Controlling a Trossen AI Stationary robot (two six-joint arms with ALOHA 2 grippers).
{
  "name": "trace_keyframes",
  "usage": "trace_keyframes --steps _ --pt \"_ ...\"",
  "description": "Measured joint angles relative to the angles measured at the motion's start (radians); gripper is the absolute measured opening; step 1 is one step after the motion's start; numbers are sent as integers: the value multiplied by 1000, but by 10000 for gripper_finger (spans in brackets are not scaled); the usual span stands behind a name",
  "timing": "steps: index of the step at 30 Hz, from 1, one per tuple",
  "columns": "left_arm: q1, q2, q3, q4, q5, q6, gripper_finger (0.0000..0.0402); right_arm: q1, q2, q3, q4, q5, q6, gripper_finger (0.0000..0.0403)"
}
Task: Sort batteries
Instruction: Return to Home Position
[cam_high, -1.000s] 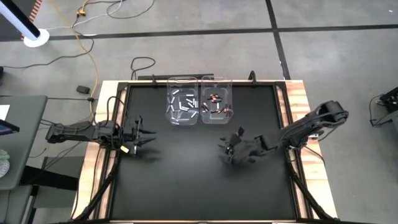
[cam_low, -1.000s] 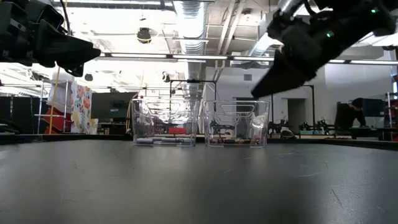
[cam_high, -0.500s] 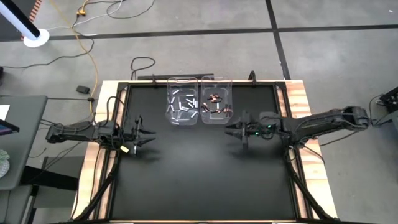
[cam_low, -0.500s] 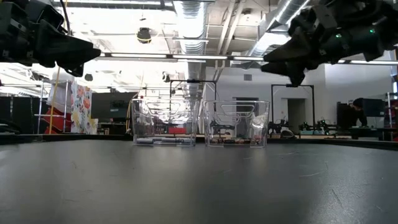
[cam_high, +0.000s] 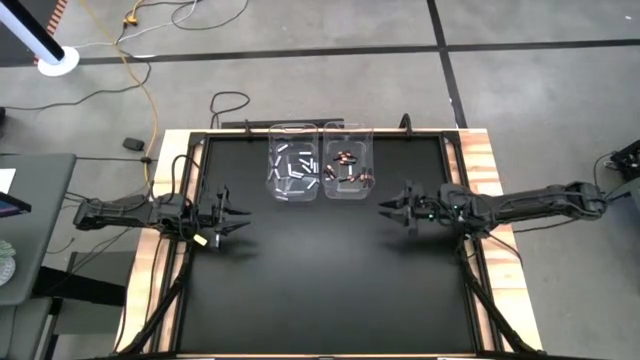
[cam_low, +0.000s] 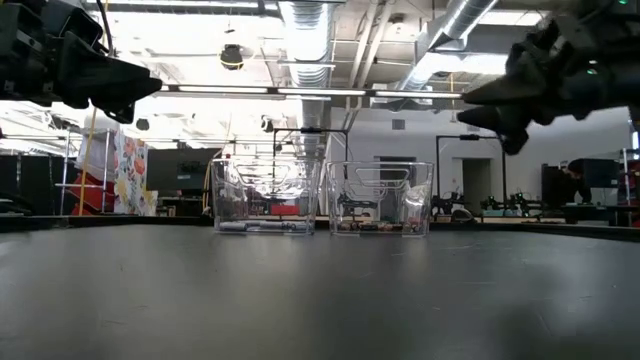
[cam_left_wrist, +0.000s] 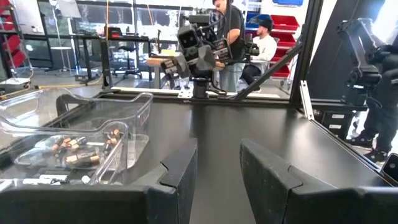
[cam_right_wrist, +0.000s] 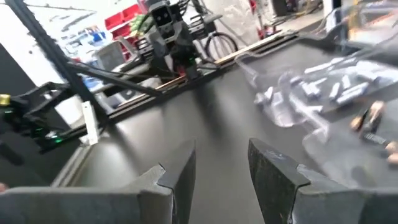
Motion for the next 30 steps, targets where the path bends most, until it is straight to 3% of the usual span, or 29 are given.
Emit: trace_keyframes --steps 8,14,20,30 --pt "0 0 0 -1 0 0 118 99 -88 -112 104 15 43 164" --pt "0 0 0 -1 0 0 118 152 -152 -112 -10 142 39 164" --pt "0 0 0 -1 0 0 118 146 -271 -112 -71 143 1 164" --pt "0 0 0 -1 0 0 118 140 -609 -113 -389 101 5 164"
